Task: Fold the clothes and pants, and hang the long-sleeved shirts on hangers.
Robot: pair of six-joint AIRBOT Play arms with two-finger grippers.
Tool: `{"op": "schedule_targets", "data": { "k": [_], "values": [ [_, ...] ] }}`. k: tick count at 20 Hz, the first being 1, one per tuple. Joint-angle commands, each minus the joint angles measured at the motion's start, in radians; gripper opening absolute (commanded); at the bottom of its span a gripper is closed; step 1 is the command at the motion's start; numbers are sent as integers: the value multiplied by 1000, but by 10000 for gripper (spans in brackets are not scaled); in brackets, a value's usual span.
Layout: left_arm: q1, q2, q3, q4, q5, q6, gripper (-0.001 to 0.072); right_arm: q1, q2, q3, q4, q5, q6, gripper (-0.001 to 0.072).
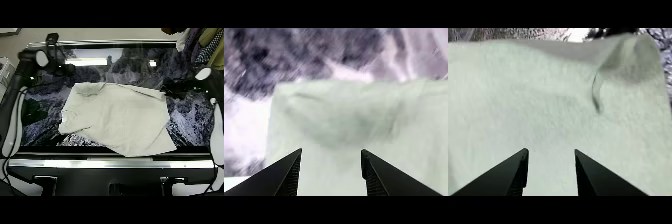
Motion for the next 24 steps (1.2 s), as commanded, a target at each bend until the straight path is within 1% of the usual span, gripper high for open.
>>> {"op": "schedule_targets", "data": {
  "k": [1, 2, 4, 6, 7, 8, 10, 12, 16, 20, 24],
  "values": [
    [123, 97, -32, -152, -245, 74, 435, -116, 89, -2, -47, 287, -263, 356],
    [170, 130, -72, -223, -280, 112, 434, -164, 122, -26, -34, 297, -249, 356],
    [253, 214, -206, -301, -280, 127, 434, -233, 204, -128, -31, 295, -306, 361],
    [319, 306, -372, -303, -256, 132, 433, -287, 290, -298, -29, 274, -336, 363],
    [346, 349, -457, -303, -230, 133, 433, -308, 325, -399, -32, 262, -349, 381],
    [371, 393, -547, -303, -200, 132, 431, -321, 347, -488, -42, 254, -361, 423],
    [402, 444, -684, -303, -182, 119, 429, -325, 368, -651, -102, 227, -377, 419],
    [405, 457, -774, -303, -182, 114, 430, -324, 367, -744, -162, 190, -384, 419],
    [404, 457, -860, -303, -164, 121, 428, -324, 367, -808, -183, 120, -381, 419],
    [405, 454, -883, -303, -138, 122, 428, -324, 367, -841, -182, 126, -372, 418],
    [404, 454, -928, -303, -103, 152, 430, -324, 367, -869, -149, 97, -370, 415]
  ]
}}
